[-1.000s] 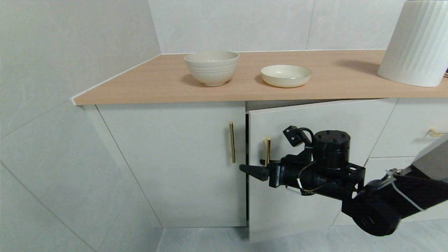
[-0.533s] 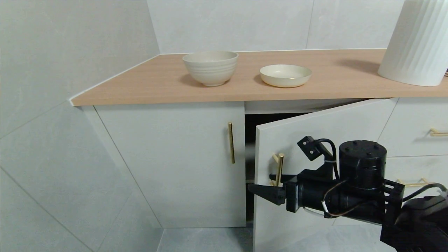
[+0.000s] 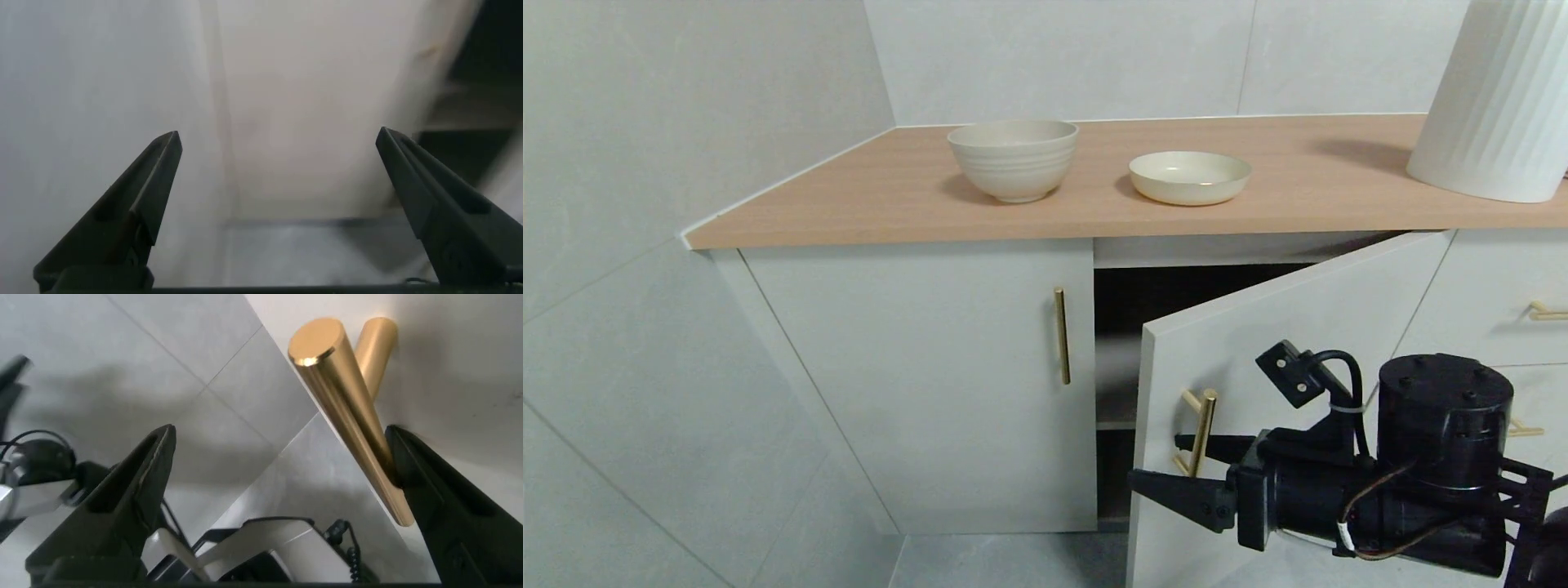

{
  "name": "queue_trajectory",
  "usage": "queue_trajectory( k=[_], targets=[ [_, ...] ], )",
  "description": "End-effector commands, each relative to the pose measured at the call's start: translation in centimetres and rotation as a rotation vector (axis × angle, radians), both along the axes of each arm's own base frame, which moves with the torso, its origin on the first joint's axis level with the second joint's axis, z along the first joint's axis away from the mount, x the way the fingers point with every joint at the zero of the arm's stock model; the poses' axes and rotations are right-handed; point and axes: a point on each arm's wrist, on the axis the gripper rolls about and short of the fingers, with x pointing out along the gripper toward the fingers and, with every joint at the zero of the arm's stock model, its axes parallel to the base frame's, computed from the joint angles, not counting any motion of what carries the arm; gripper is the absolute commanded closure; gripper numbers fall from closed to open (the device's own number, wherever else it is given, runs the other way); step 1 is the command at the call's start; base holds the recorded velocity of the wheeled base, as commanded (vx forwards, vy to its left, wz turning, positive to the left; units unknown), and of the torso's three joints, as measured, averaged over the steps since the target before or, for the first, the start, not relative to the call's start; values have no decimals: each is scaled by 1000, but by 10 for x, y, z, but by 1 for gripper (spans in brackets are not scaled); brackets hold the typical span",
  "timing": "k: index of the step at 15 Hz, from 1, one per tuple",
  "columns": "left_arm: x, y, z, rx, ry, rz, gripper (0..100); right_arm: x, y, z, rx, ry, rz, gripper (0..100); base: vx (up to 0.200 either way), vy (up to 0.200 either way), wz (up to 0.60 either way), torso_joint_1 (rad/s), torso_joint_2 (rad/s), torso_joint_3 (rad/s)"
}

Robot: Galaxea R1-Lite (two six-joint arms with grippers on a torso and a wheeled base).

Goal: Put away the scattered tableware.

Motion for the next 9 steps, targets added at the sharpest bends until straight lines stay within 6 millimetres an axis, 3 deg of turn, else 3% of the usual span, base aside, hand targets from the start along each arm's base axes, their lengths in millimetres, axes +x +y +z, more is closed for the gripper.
queue_trajectory(
  k=[1,3,5,7,8,9],
  targets=[
    [2,-3,56,1,66,-140,0,-15,2,5,13,-12,48,0,0,0,0,0,0,0],
    [30,-6,98,-8,148,-259,0,-21,-4,4,7,-7,48,0,0,0,0,0,0,0],
    [73,-9,129,-93,275,-412,0,-23,-7,4,9,-8,48,0,0,0,0,0,0,0],
    [109,-13,140,-124,375,-522,0,-24,-8,7,15,-14,48,0,0,0,0,0,0,0],
    [143,-21,140,-163,484,-569,0,-25,-9,9,20,-20,48,0,0,0,0,0,0,0],
    [155,-26,139,-177,525,-590,0,-25,-9,9,20,-20,48,0,0,0,0,0,0,0]
  ],
)
